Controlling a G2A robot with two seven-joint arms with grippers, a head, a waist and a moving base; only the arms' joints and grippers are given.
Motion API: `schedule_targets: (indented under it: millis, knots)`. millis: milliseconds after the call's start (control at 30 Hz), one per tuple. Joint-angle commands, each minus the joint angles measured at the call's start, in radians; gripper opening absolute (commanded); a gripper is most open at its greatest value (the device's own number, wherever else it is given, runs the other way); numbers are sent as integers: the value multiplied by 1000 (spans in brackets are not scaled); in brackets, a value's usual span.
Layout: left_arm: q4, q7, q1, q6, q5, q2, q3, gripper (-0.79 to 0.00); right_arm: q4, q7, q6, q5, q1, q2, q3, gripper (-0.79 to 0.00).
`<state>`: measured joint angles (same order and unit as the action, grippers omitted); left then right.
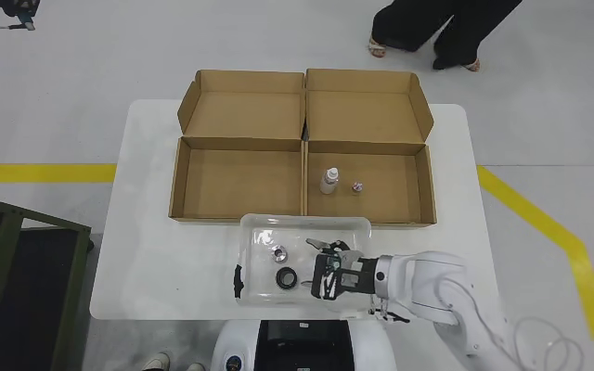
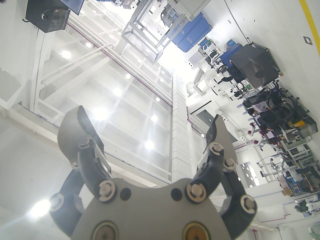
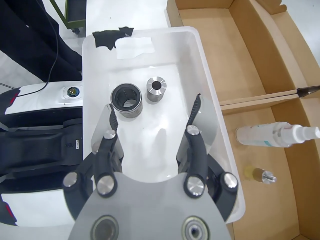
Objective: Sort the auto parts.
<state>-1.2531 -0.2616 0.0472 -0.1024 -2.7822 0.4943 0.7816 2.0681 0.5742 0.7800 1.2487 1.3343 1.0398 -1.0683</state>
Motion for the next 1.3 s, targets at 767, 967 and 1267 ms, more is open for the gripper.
schedule_targets:
  millis: [767, 967, 1267]
  knots:
    - [0, 0, 0, 0, 0, 0, 0, 0, -160, -57, 58, 144, -93, 21, 181, -296]
    - [0, 0, 0, 0, 0, 0, 0, 0, -174, -77, 57, 167, -126, 30, 218, -274]
    - [0, 0, 0, 0, 0, 0, 0, 0, -215, -89, 59, 177, -195, 54, 291, -382]
